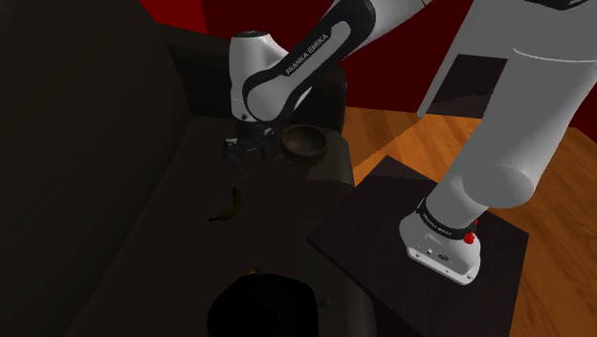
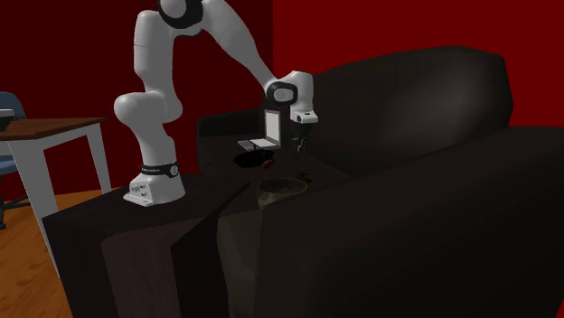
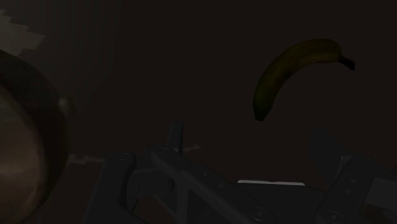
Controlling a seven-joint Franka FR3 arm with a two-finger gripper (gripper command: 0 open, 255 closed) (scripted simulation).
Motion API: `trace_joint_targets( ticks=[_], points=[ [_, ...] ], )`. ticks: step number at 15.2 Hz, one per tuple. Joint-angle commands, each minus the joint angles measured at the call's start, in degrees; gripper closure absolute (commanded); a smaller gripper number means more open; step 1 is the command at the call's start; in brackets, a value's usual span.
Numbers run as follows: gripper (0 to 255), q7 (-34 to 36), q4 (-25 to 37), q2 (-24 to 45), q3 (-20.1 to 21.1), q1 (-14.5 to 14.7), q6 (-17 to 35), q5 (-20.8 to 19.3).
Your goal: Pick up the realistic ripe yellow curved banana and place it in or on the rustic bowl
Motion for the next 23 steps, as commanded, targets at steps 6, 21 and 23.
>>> trace_joint_targets(
  ticks=[6,21,23],
  points=[
    [0,6.6,10.3,14.9,-2.1,4.7,3.4,-5.8],
    [0,7.6,11.1,19.9,-3.4,6.1,7.5,-7.3],
    [255,7.6,11.1,19.9,-3.4,6.1,7.5,-7.3]
  ],
)
